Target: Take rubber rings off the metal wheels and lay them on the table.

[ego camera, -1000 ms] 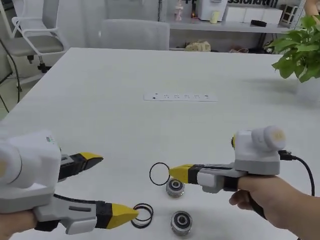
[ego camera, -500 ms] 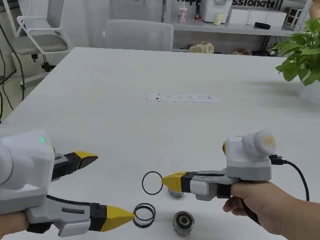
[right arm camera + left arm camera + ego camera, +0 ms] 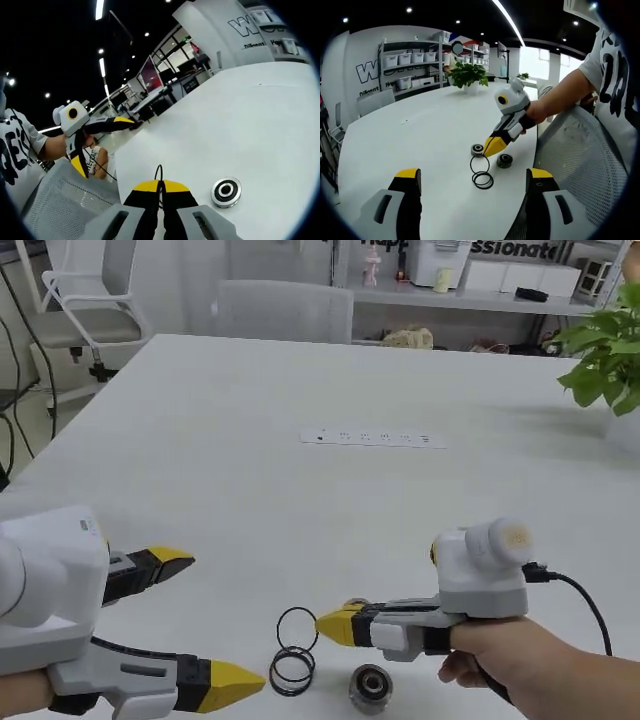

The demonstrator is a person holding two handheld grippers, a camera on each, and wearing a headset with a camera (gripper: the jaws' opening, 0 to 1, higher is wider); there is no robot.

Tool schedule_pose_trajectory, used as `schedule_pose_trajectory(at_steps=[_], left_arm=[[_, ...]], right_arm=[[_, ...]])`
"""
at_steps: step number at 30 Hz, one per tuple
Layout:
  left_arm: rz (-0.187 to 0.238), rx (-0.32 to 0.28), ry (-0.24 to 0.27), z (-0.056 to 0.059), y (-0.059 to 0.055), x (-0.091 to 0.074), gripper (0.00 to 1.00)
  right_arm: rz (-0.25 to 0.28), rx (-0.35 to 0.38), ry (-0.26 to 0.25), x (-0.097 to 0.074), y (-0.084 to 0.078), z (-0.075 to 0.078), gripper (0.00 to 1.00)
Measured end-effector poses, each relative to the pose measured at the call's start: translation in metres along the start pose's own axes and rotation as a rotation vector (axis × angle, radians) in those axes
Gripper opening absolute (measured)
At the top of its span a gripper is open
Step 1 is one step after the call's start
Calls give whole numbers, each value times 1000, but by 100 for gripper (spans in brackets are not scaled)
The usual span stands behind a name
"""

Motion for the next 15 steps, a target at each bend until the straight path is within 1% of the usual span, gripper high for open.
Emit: schedule_pose_trajectory(at_steps=[6, 15], left_arm=[[-3, -4, 5, -1, -2, -2, 84], [-9, -13, 6, -1, -6, -2, 84]], right_arm=[[-27, -2, -8, 5, -8, 3, 0], [-47, 11, -31, 7, -14, 12, 0]])
Point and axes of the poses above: the centre of the closed fingertips' face, and the gripper's own axes: x roughly forward along the fingers, z roughly to its right, y roughly out of its top, the point moved 1 cm from there along -x, roughly backward along the fingers, and after that the axes turned 9 degrees about x, right-handed, at the moved point
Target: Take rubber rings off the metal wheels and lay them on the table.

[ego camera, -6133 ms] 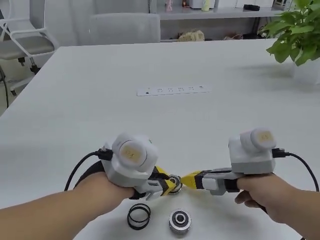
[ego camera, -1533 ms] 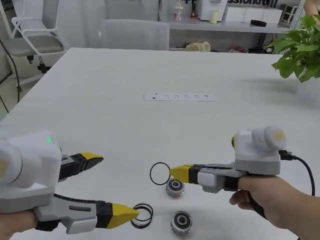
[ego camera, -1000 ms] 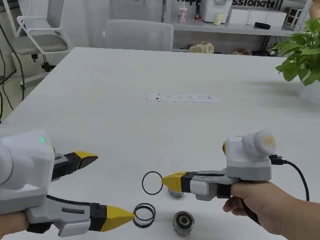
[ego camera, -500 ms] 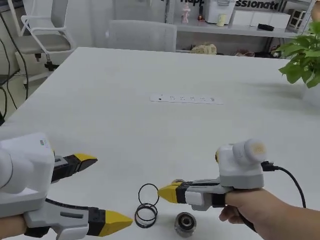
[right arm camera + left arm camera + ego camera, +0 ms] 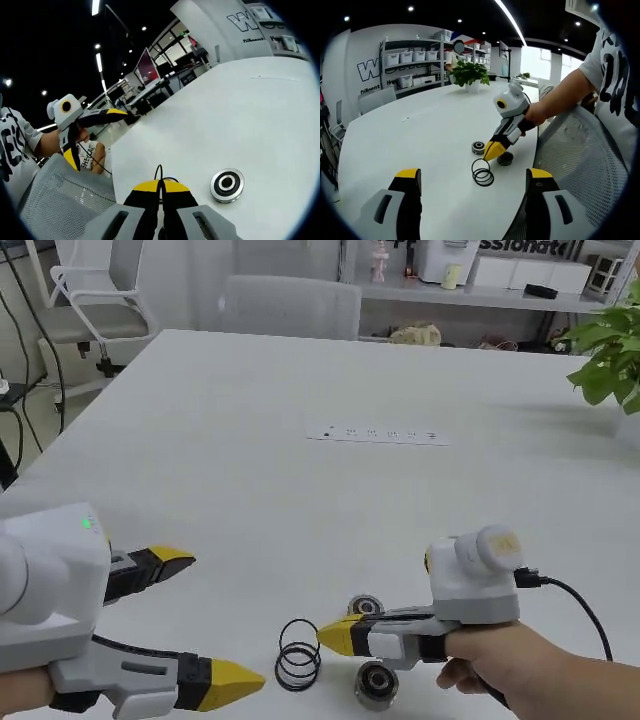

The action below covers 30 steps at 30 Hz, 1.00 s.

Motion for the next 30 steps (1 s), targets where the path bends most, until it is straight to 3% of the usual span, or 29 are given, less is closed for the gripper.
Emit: schedule_pose_trajectory(at_steps=[17, 30], left_arm=[[-16, -7, -4, 0, -5, 2, 83], [-36, -12, -10, 3, -11, 2, 83]], right_arm=[[-24, 15, -24, 5, -8, 11, 0], [-50, -14, -58, 8, -12, 18, 0]])
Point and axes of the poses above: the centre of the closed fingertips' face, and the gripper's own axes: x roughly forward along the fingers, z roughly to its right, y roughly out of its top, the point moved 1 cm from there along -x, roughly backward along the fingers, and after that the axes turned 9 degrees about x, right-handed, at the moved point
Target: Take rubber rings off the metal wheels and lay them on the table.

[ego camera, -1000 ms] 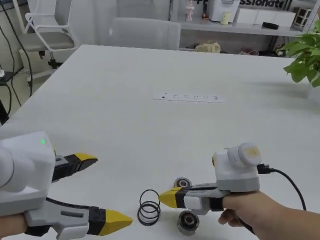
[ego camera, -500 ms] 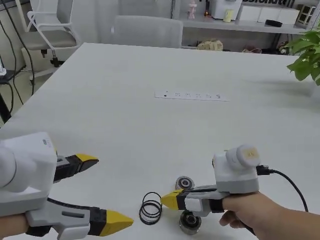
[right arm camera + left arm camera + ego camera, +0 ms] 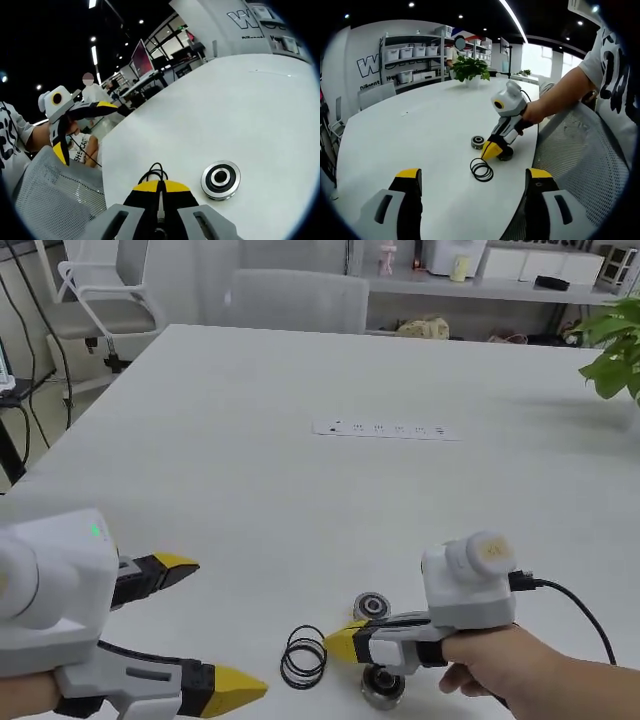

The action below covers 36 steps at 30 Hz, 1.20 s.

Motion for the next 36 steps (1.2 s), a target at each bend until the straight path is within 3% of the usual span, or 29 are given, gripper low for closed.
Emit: schedule_pose_trajectory(at_steps=[5, 17, 36], left_arm=[[-2, 2, -5, 1, 1, 2, 83], [-5, 7, -12, 3, 2, 3, 83], [10, 21, 3, 1, 12, -1, 83]], right_arm=[[0, -14, -12, 0, -1, 2, 0], [14, -51, -33, -2, 3, 4, 10], [77, -105, -19, -22, 27, -12, 19]])
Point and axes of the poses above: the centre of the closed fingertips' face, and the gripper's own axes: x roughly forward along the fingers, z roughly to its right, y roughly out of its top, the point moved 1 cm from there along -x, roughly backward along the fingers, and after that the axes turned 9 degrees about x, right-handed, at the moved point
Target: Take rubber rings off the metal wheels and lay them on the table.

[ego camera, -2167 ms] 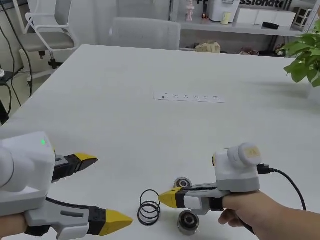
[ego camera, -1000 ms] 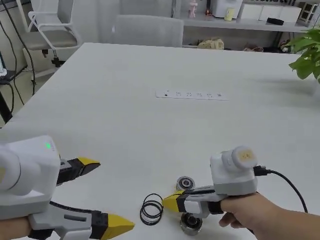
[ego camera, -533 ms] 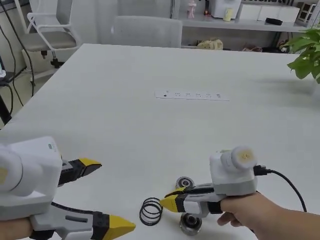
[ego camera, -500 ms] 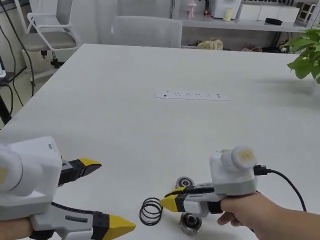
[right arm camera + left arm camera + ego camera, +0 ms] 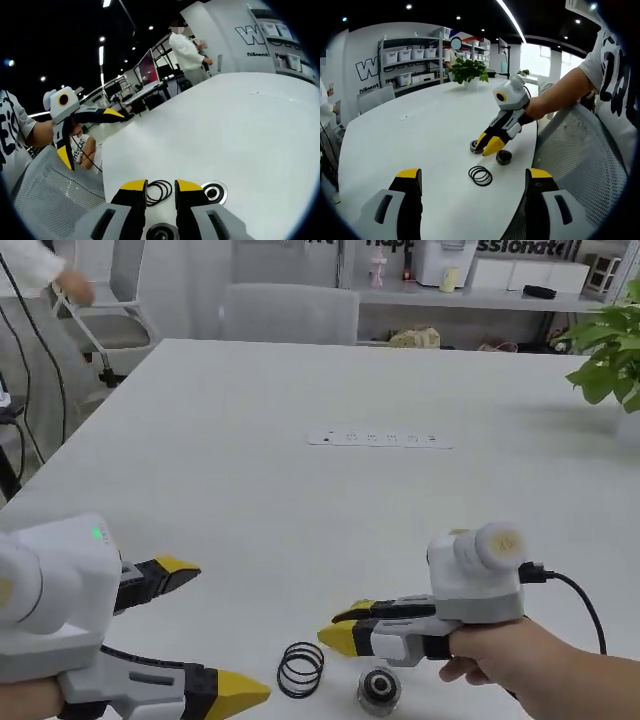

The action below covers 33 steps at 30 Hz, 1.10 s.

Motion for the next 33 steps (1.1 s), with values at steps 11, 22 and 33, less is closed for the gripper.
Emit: schedule_pose_trajectory(at_steps=[11, 22, 33], left_arm=[[11, 11, 9, 2, 11, -3, 83], [16, 28, 4, 9, 23, -2, 83], [21, 38, 12, 14, 31, -4, 83]], right_arm=[[31, -69, -28, -23, 14, -5, 27], [78, -98, -44, -54, 24, -8, 31], [98, -164, -80, -84, 27, -10, 38]])
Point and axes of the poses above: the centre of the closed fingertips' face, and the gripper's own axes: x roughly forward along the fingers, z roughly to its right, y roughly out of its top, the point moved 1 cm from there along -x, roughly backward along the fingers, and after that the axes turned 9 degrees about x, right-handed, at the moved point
